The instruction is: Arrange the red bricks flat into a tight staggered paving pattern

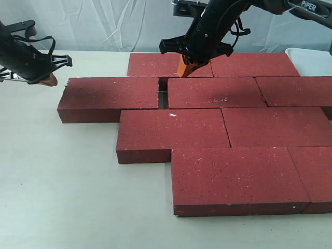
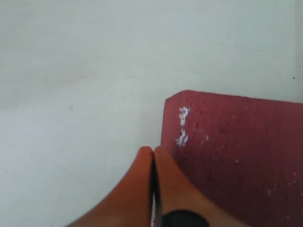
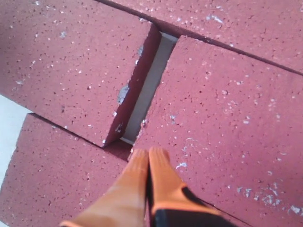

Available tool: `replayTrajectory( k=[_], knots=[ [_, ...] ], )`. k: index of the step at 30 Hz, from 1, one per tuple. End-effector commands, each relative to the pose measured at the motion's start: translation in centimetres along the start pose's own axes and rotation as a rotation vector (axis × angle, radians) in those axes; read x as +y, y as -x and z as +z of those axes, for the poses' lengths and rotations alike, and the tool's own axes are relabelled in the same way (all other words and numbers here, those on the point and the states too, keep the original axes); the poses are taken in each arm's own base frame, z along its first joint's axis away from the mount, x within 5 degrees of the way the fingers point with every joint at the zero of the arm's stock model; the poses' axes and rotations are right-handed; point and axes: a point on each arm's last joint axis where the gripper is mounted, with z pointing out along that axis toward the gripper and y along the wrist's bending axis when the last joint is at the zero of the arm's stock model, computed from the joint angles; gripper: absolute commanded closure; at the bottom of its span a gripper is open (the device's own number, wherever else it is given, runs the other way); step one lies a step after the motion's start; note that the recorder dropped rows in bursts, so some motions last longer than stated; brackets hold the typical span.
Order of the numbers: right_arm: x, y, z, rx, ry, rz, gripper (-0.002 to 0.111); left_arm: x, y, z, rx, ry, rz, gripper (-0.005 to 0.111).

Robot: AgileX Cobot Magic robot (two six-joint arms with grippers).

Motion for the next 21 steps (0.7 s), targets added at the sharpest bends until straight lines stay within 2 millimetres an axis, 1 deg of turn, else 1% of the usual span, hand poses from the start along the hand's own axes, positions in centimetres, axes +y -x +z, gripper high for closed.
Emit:
replayTrajectory(
  k=[1, 4, 10, 15, 21],
  knots=[
    [-0.4, 0.0, -0.7, -0.009, -0.012, 0.0, 0.109, 0.1, 0.7, 1.8, 0.08, -0.011, -0.023, 0.107],
    [-0.4, 0.0, -0.7, -0.009, -0.012, 0.0, 0.109, 0.3, 0.5, 2.8, 0.112, -0.008, -0.022, 0.107],
    [-0.4, 0.0, -0.7, -0.009, -0.012, 0.0, 0.109, 0.9, 0.3, 3.0, 0.135, 0.037, -0.016, 0.107],
    [-0.4, 0.1, -0.7, -0.012, -0.011, 0.0, 0.109, 0.1, 0.3, 3.1, 0.123, 0.005, -0.05, 0.107],
    [-0.4, 0.1, -0.7, -0.012, -0.011, 0.002, 0.109, -0.7, 0.0, 3.4, 0.13, -0.006, -0.03, 0.107]
  ],
)
